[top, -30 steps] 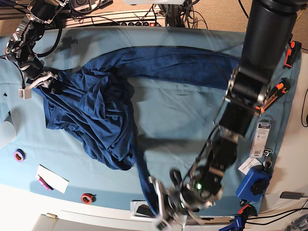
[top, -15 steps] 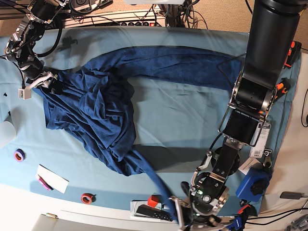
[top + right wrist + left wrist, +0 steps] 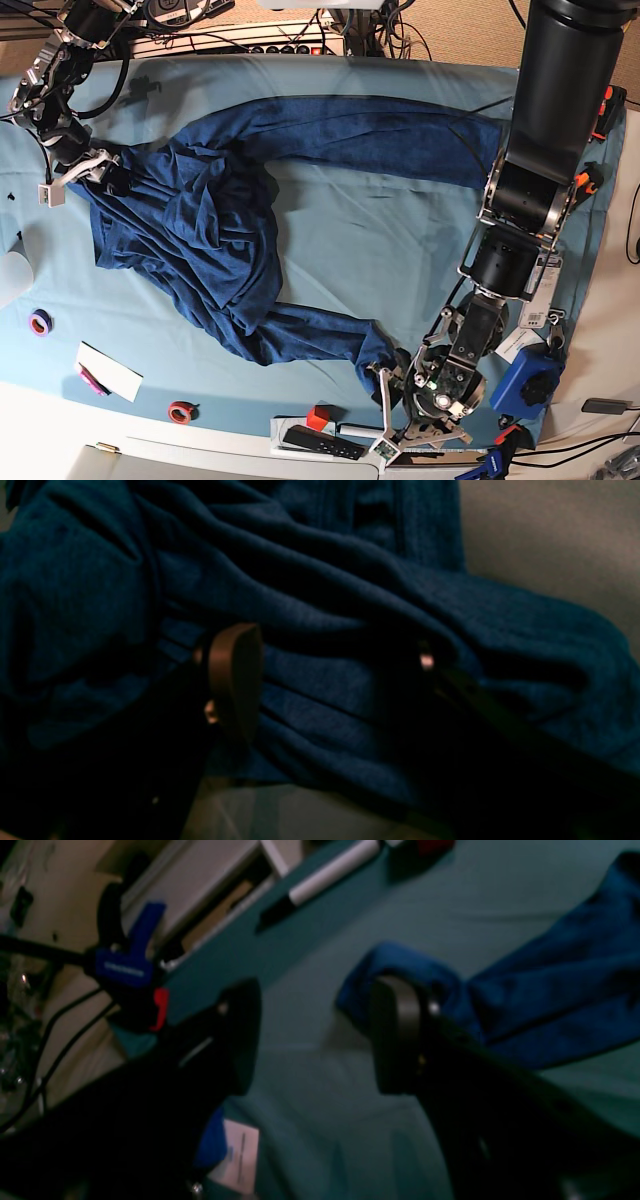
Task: Layout the t-shirt on the table in an organized manner, then fold the t-shirt properly
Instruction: 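Release and regrasp the dragged fabric end with the left gripper, then carry the grasped fabric with the left gripper back across the shirt body, then lower the fabric onto the shirt, open the left gripper and withdraw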
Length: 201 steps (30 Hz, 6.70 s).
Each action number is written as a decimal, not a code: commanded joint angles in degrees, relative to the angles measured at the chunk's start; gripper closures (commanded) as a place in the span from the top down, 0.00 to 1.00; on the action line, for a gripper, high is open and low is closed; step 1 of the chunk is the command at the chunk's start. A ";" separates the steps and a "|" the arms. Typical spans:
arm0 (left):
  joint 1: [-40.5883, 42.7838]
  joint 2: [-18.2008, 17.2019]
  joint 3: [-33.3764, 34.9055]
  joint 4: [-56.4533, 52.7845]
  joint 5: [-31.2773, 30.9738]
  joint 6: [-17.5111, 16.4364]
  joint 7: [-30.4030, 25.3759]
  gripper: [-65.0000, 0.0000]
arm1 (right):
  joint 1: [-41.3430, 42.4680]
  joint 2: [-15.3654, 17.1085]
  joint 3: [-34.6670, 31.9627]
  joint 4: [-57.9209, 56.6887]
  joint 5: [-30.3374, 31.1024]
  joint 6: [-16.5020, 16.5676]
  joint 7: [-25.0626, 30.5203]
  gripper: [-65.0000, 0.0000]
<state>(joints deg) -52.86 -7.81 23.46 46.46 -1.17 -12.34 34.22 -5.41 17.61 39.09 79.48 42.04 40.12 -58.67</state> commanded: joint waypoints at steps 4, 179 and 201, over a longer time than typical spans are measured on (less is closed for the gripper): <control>-2.32 0.02 -0.39 0.94 -9.22 -8.50 4.07 0.54 | 0.35 1.11 0.28 0.63 0.57 -0.12 0.20 0.57; 40.85 13.68 5.62 38.99 -19.71 -13.44 14.69 0.54 | 0.35 0.98 0.28 0.63 2.54 -0.12 -0.39 0.57; 42.21 13.86 5.66 38.97 -17.64 -7.54 14.34 0.37 | 0.35 0.98 0.28 0.63 2.51 -0.12 0.20 0.57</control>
<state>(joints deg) -9.82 5.08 29.15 84.42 -18.20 -19.86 49.84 -5.54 17.58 39.20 79.44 43.97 39.94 -59.31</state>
